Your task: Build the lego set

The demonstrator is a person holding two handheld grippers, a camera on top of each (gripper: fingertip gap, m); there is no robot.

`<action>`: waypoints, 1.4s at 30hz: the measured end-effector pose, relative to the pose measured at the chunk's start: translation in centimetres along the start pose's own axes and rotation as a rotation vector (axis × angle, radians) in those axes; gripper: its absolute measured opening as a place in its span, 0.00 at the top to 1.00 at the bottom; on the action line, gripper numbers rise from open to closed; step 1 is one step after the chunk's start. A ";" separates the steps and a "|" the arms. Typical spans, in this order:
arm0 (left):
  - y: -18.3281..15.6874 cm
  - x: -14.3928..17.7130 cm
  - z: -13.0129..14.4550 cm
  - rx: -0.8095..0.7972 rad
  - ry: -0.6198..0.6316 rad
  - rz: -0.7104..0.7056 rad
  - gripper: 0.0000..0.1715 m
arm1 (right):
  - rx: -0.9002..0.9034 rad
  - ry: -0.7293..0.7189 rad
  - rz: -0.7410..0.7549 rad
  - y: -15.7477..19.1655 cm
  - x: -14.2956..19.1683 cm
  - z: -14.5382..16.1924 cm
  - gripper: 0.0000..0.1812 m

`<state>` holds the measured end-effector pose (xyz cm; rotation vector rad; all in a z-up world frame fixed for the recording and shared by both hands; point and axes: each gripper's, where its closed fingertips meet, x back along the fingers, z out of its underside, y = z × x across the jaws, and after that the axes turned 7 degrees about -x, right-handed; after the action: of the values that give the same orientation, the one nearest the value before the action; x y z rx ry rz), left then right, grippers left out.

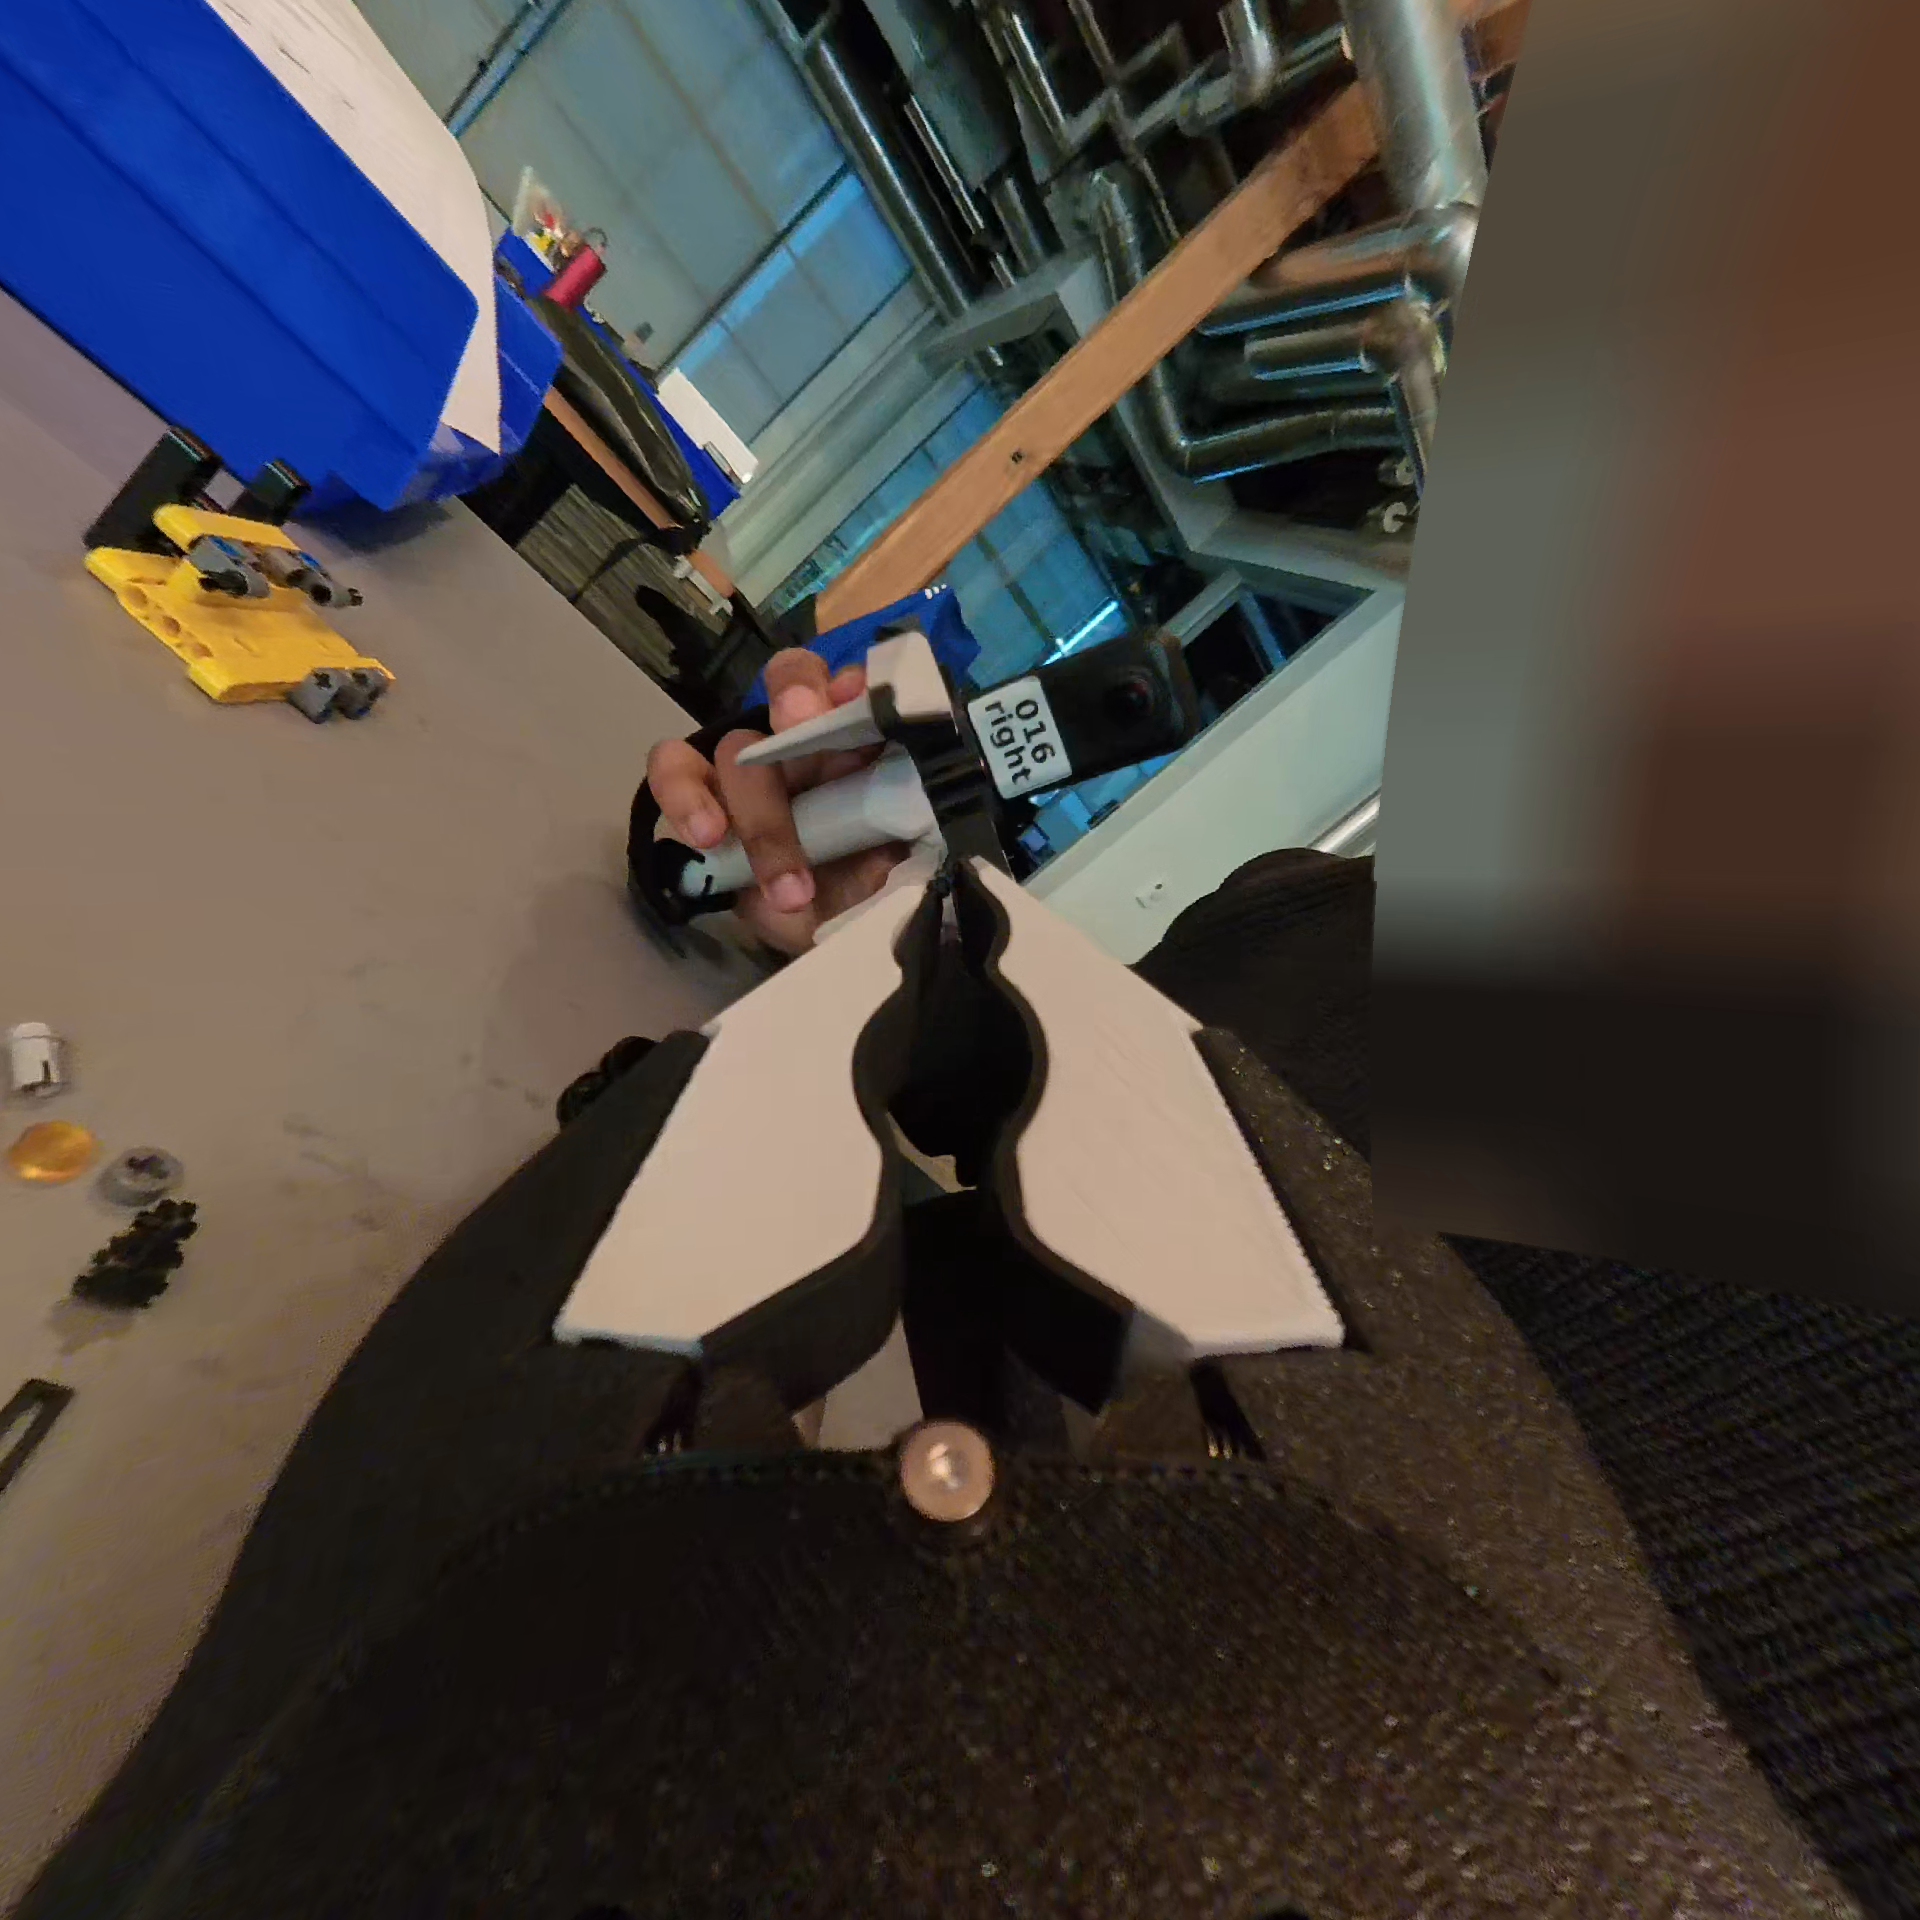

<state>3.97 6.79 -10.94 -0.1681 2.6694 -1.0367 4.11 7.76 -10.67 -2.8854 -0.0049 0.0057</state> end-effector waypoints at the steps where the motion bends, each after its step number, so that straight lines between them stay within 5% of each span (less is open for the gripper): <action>1: -0.1 0.0 0.0 0.015 -0.006 0.014 1.00 | 0.026 -0.011 0.003 0.2 0.0 -0.2 0.83; 13: -0.6 0.0 -0.1 0.068 -0.013 0.076 1.00 | 0.133 -0.009 0.002 1.1 -0.2 -0.3 0.96; 34: 0.0 -0.2 0.1 0.034 0.001 0.025 1.00 | 0.035 0.043 0.035 0.4 -0.4 -0.1 0.98; 37: 1.0 -0.4 0.4 -0.026 0.032 -0.071 0.82 | 0.003 0.086 0.053 -0.3 -0.4 0.4 0.98; 42: 2.5 0.0 0.7 -0.262 0.103 -0.303 0.76 | -0.139 0.279 0.067 -2.4 1.1 1.5 0.98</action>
<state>4.12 8.19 -13.17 -0.6032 2.9294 -0.7849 5.21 10.50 -11.55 -2.9962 0.1483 -0.3996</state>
